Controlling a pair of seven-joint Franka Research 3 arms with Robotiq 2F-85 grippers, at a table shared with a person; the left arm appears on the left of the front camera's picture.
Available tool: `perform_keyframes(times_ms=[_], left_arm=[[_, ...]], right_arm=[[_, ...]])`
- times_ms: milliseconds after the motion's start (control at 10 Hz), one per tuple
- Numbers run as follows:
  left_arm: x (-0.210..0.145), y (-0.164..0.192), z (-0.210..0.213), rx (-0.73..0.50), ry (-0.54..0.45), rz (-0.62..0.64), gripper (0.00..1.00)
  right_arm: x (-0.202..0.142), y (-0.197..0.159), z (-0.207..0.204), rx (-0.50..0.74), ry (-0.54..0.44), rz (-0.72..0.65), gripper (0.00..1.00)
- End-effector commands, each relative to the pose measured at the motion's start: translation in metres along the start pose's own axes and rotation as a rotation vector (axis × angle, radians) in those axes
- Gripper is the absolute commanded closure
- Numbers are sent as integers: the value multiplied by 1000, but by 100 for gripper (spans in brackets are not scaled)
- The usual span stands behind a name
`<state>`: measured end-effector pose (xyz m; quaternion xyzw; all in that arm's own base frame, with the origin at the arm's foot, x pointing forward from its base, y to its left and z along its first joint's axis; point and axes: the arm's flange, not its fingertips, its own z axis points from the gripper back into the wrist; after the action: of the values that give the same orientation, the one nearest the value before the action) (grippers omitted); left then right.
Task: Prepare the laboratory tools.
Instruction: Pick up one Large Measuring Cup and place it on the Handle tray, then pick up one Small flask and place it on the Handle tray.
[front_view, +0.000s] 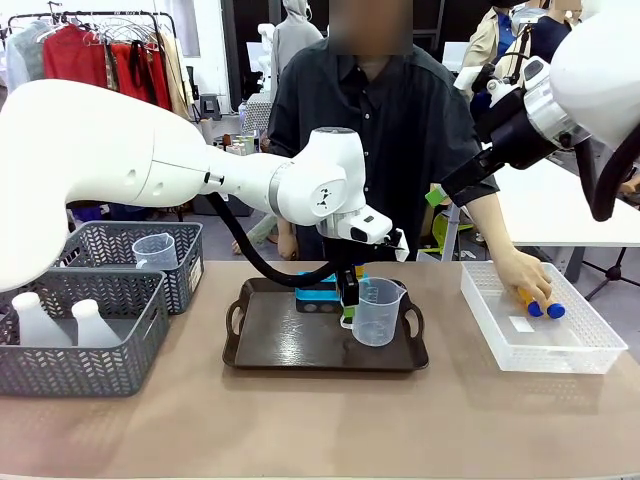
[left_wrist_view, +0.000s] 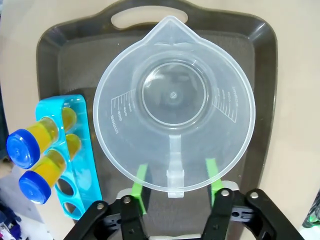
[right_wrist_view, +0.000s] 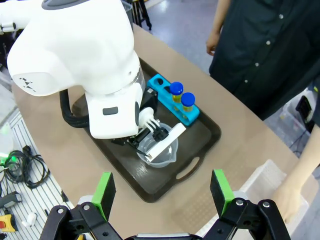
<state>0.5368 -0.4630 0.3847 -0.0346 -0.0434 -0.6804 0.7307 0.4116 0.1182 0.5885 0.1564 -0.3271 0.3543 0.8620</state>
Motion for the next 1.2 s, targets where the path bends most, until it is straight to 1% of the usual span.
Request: perform_keyframes(times_ms=[0,500,800,900,1000,1100], left_arm=[[-3,0,7,10,25,24,0],[-13,-7,29,9,24,51,0],[-17,-16,41,20,1,59,0],[-18,-16,43,29,-6,61,0],[-7,-3,38,22,8,43,0],[-7,-3,38,22,8,43,0]], right_arm=[[1,0,0,11,-8,-8,0],[1,0,0,11,-8,-8,0],[1,0,0,11,-8,-8,0],[1,0,0,11,-8,-8,0],[1,0,0,11,-8,-8,0],[1,0,0,11,-8,-8,0]])
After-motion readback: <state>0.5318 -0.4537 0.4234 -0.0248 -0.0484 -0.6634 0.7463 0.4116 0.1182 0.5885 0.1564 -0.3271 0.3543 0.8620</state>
